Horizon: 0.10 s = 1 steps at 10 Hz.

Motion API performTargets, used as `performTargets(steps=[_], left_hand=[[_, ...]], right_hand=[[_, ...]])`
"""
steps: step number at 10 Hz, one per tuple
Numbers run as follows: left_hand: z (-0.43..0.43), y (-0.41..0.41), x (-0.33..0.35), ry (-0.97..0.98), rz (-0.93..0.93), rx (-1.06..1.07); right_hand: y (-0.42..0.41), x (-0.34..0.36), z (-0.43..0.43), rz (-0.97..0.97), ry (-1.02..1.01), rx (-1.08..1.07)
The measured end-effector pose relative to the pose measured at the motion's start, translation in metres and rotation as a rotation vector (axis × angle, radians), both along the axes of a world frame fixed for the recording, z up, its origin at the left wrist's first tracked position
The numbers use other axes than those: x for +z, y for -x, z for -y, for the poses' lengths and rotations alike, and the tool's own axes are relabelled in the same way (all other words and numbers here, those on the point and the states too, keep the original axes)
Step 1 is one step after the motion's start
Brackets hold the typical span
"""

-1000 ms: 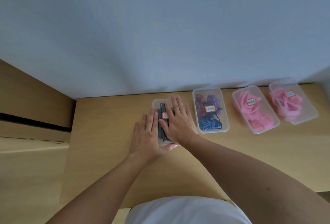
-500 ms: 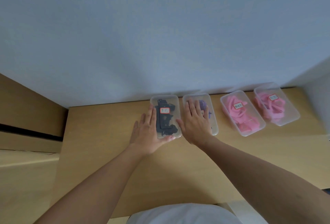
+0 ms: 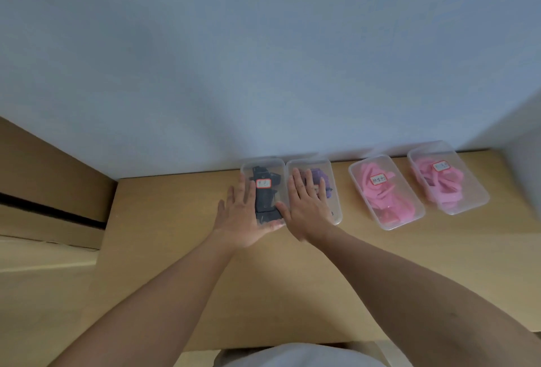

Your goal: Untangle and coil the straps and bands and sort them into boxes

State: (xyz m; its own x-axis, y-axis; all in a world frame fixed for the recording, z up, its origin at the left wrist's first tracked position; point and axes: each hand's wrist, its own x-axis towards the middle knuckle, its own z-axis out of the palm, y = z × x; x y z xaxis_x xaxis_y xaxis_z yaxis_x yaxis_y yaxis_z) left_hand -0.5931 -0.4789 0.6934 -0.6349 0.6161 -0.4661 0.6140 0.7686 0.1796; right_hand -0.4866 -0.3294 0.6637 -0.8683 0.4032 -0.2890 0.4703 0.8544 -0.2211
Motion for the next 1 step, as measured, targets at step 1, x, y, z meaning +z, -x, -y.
performTargets(steps=[1], left_hand=[[-0.0043,-0.0074,0.0084,0.018,0.017,0.022]], right_hand=[[-0.003,0.0083,-0.0089,-0.031,0.066,0.057]])
